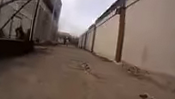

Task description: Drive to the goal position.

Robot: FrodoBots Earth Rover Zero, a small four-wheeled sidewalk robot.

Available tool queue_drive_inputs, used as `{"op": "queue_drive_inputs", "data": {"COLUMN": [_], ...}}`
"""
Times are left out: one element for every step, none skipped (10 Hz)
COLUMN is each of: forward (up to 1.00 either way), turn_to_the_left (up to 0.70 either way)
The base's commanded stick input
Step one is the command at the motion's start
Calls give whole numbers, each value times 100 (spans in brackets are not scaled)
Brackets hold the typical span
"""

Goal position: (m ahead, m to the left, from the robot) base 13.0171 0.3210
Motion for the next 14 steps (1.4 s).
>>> {"op": "queue_drive_inputs", "data": {"forward": [70,70,70,70,70,70,70,70,70,70,70,70,70,70], "turn_to_the_left": [4,14,25,16,10,7,8,16,21,18,0,0,3,5]}}
